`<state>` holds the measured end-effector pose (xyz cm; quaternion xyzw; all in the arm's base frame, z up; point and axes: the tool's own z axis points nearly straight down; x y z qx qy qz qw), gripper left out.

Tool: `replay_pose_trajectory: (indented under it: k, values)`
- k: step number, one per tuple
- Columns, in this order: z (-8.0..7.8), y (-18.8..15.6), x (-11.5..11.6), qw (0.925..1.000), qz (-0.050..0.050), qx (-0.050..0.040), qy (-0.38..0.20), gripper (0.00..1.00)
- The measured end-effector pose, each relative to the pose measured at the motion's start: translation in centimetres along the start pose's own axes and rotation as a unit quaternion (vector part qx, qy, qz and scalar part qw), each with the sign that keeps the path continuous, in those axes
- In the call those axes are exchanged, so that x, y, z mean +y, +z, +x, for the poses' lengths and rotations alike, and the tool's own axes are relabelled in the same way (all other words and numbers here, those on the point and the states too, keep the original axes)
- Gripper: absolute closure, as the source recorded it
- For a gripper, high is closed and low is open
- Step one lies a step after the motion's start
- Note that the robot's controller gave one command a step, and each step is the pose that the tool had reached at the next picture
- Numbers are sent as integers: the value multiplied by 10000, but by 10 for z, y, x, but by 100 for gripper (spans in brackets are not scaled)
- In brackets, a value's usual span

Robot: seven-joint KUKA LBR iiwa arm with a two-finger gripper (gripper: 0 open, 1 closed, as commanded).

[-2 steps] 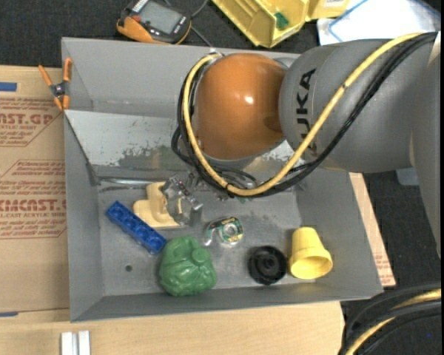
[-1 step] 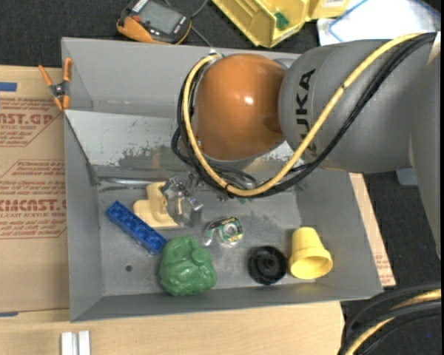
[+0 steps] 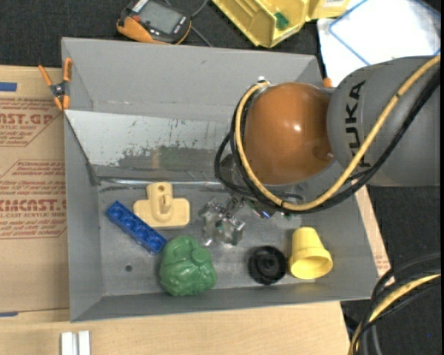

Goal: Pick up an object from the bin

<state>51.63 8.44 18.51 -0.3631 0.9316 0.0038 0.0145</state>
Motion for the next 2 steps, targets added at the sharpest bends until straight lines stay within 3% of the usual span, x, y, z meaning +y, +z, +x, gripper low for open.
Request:
replay_pose_trajectory:
  k: [1,2]
  values:
    - [7,-5,-43,9997,3,-30,-254,100]
    - [11,-52,1,9997,-17,-1,-241,100]
